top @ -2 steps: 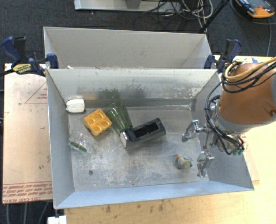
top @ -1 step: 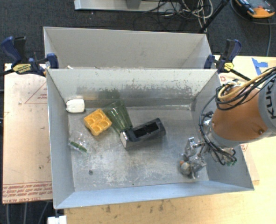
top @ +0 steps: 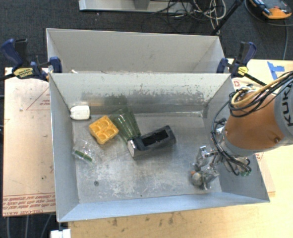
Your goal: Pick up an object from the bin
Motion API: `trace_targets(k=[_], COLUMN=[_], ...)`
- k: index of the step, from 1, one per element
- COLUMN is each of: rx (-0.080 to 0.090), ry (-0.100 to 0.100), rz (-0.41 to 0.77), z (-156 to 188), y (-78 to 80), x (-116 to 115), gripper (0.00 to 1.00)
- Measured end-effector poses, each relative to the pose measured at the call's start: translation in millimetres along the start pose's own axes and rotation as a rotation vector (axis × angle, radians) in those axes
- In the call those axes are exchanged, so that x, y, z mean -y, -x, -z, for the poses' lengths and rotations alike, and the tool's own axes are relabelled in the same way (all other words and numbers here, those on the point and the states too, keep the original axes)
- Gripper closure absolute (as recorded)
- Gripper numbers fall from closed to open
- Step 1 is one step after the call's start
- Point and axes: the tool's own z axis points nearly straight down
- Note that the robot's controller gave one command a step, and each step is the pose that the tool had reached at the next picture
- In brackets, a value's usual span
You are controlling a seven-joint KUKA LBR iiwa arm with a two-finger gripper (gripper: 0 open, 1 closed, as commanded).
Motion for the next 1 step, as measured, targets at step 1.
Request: trace_targets(k=[1], rx=[-0.025], ry=[0.009], rz=[0.172], z=[191.7], y=[24.5], x=[14.3], gripper=[1.00])
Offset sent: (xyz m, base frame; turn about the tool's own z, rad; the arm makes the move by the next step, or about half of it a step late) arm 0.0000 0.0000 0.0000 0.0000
